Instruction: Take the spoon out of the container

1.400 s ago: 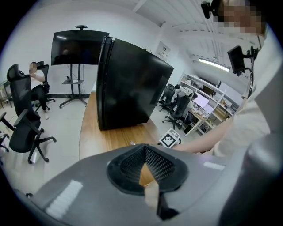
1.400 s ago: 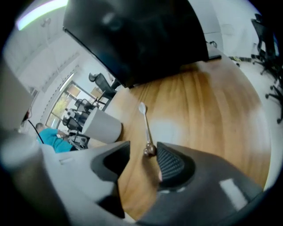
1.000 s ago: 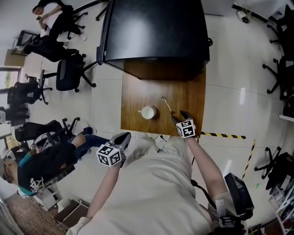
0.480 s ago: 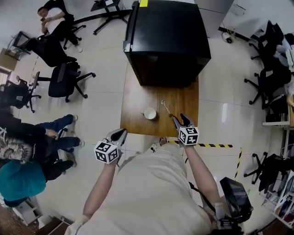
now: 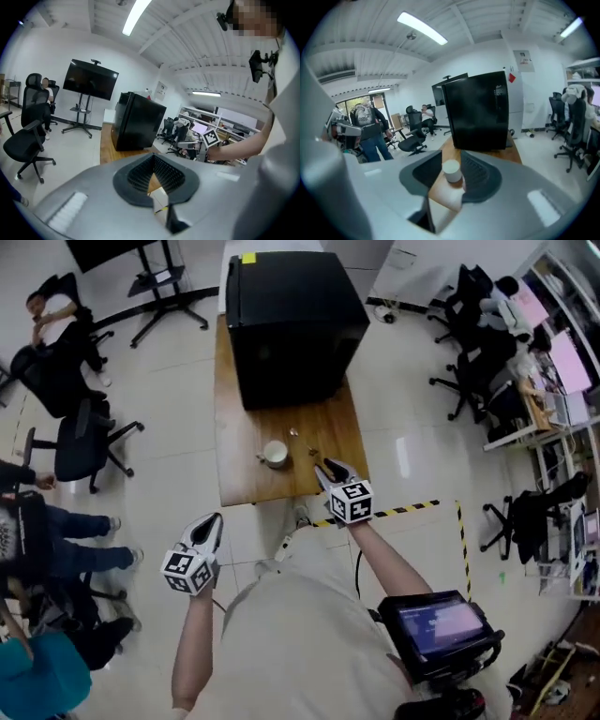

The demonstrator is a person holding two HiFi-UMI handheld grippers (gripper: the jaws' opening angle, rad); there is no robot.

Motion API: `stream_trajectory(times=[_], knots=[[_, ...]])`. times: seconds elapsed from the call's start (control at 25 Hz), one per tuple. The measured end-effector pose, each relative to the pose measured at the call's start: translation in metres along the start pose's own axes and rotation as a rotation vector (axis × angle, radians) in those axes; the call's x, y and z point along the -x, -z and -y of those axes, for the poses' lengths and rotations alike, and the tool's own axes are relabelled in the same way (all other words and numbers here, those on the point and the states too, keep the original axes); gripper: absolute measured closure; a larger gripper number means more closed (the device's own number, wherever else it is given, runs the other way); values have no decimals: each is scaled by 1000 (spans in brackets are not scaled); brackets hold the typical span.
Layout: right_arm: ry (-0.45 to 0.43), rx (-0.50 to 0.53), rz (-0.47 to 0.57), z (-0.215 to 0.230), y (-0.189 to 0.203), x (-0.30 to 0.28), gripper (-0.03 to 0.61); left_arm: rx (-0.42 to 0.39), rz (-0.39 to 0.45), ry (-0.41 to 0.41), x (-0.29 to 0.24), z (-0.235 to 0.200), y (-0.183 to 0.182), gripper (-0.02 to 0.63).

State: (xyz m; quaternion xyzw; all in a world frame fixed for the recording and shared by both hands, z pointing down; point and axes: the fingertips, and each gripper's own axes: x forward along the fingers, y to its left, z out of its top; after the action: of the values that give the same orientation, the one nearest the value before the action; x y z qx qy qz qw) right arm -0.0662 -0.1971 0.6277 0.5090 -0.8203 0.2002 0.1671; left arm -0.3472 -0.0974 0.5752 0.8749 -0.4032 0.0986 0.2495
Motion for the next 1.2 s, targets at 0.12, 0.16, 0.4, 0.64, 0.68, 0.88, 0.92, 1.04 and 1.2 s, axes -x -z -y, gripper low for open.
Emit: stream_trajectory(times=[0.12,0.16,0.4,0.64,0.68,0.88,0.92,1.04,1.2], knots=[[-12,49,1,-16,6,25,457,4,21,32,3,16,21,615],[-17,59,10,-21,9,34,459,10,23,42,2,22,30,615],[-83,122,54,-78,12,78,468,7,3,92,25,51,65,615],[-130,137,129,-103,3,116,480,-41,-23,85,32,70,75,615],[-138,136,141,-103,2,123,483,-41,-22,78,32,73,76,615],[-154,98,184,-84,8,172,495,-2,-28,43,24,102,87,616],[-152,93,185,-79,12,184,499,8,-30,38,23,111,91,615],[-136,73,186,-55,30,221,508,31,-44,33,19,143,108,616],[-107,-23,179,-13,63,260,529,28,-77,35,9,185,130,615]])
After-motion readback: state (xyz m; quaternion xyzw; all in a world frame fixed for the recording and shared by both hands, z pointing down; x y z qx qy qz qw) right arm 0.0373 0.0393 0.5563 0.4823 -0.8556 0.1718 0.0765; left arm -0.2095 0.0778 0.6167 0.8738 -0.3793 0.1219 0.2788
